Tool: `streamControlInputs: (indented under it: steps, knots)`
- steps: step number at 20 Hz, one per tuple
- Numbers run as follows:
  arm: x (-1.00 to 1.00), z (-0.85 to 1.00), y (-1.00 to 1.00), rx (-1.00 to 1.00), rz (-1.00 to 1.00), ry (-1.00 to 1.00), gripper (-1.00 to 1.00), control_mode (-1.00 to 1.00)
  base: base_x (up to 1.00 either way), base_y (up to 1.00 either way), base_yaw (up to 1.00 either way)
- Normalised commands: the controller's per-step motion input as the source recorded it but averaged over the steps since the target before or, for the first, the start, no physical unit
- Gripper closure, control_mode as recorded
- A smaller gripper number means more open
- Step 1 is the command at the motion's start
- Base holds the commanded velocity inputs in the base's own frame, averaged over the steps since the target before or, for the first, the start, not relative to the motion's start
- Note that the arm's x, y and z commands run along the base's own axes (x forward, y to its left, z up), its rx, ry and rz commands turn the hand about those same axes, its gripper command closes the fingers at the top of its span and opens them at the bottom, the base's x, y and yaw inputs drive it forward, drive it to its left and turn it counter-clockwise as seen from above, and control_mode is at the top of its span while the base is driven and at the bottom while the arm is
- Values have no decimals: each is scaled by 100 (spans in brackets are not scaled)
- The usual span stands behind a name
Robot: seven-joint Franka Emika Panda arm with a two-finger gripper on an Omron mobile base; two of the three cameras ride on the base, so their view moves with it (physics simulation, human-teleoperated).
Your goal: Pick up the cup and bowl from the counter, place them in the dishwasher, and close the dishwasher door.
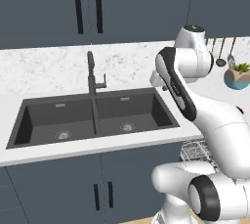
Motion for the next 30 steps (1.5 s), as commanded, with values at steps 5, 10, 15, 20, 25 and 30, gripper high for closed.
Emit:
streamControlInputs:
  steps: [5,10,15,20,25,30]
  knots:
    - [-30,0,0,0,0,-4,-100,-100,0,0,0]
    - [-78,0,0,2,0,-10,-100,-100,0,0,0]
    - [-85,-3,0,1,-1,-2,-100,-100,0,0,0]
    - [-45,-24,0,0,0,0,-100,-100,0,0,0]
    - [2,-17,0,-1,-1,8,-100,-100,0,0,0]
    - [0,0,0,0,0,0,-100,100,11,19,-15]
